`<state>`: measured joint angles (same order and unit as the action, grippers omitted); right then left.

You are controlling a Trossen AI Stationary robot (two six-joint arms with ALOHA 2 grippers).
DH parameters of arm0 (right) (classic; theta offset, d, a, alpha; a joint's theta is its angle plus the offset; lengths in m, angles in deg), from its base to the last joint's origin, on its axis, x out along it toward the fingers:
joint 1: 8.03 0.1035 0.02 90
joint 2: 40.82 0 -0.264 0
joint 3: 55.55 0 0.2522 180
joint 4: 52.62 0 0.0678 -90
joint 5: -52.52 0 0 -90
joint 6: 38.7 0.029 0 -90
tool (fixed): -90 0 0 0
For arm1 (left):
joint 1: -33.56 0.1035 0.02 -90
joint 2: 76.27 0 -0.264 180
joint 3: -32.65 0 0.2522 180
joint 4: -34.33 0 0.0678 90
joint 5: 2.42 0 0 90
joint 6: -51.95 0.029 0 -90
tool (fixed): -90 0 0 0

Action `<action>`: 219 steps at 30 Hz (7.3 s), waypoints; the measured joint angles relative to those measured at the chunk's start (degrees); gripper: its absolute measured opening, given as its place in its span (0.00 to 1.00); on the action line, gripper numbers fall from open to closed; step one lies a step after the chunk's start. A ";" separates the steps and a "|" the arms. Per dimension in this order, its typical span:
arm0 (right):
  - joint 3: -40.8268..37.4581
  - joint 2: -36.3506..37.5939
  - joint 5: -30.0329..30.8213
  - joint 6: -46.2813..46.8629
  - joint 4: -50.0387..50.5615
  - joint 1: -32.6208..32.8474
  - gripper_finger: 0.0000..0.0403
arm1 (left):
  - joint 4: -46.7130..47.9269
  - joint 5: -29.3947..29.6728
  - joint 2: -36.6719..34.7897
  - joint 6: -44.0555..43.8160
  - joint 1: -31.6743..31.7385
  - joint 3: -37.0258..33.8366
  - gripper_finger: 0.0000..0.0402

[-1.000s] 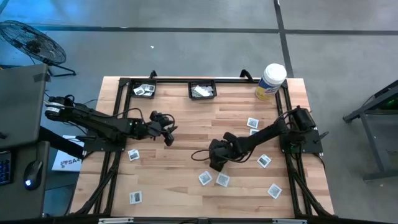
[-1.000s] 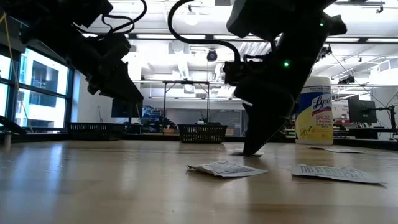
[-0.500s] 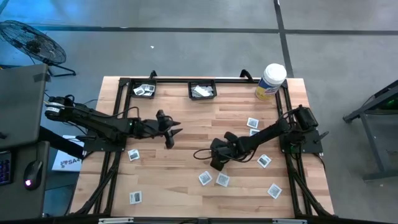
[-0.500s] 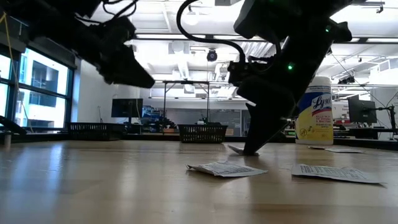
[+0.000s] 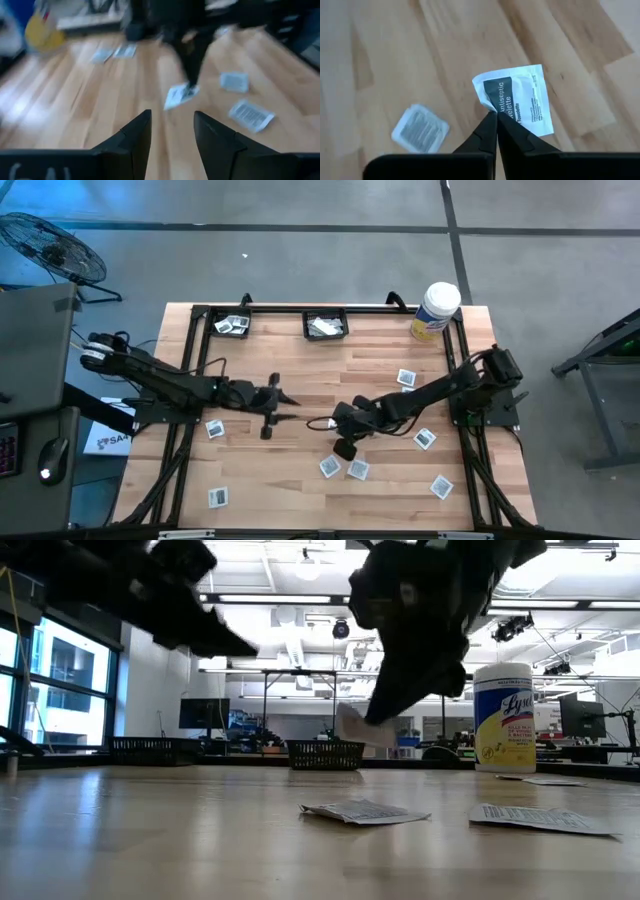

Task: Pick & Place First Aid Supplies
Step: Put the gray towelette pack into the left black bin

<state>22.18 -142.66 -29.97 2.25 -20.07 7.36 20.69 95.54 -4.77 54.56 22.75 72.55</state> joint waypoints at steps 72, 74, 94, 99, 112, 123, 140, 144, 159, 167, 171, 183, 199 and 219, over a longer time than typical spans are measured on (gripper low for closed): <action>-0.32 18.18 31.01 -0.58 -4.53 20.40 0.44 | 59.32 11.77 -23.50 1.25 14.05 21.80 0.01; -0.44 18.18 31.28 0.22 -4.42 20.87 0.44 | 63.67 13.14 -25.60 -0.39 16.85 21.80 0.01; -0.44 18.18 35.59 -4.98 -4.51 21.68 0.44 | 72.40 24.75 -2.41 -8.65 45.61 21.78 0.01; -0.44 18.16 35.32 -3.43 -4.49 21.68 0.44 | 69.07 23.01 5.43 -10.40 50.44 21.78 0.01; -0.44 18.16 34.86 -1.30 -4.49 21.88 0.44 | 58.24 30.58 16.02 -11.91 59.39 21.75 0.01; -0.44 18.14 34.19 -0.82 -4.55 22.15 0.44 | 57.93 25.16 18.48 -12.83 64.60 23.07 0.21; -0.40 8.74 26.15 -2.24 -5.98 17.97 0.44 | 61.88 2.27 -2.05 -10.96 55.53 24.44 0.39; -0.40 2.89 21.77 -7.69 -10.31 16.56 0.44 | 57.38 -0.52 -10.35 -13.84 46.58 18.03 0.39; -0.40 -1.93 7.71 -3.14 0.92 15.06 0.39 | 19.58 0.85 -18.70 -23.91 14.59 -7.49 0.39; -0.40 -2.99 6.72 -6.02 3.66 14.61 0.34 | 17.92 9.08 -17.57 -23.42 9.50 -7.97 0.39; -0.40 -4.33 5.64 -7.33 4.38 14.04 0.33 | 18.02 9.31 -17.57 -23.45 9.66 -7.97 0.39; -0.11 -8.21 1.53 -10.13 3.89 13.05 0.33 | 18.05 9.55 -17.57 -23.45 9.66 -7.95 0.39; -0.21 -9.32 1.38 -10.28 5.62 11.36 0.09 | 17.45 9.77 -17.57 -23.47 9.66 -7.95 0.39; -0.53 1.57 14.69 -7.17 6.75 11.21 0.00 | 0.82 1.63 -7.01 -22.37 9.66 -7.86 0.39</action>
<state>21.65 -141.10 -15.28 -4.92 -13.32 18.58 21.51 97.17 -11.78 32.19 32.41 64.69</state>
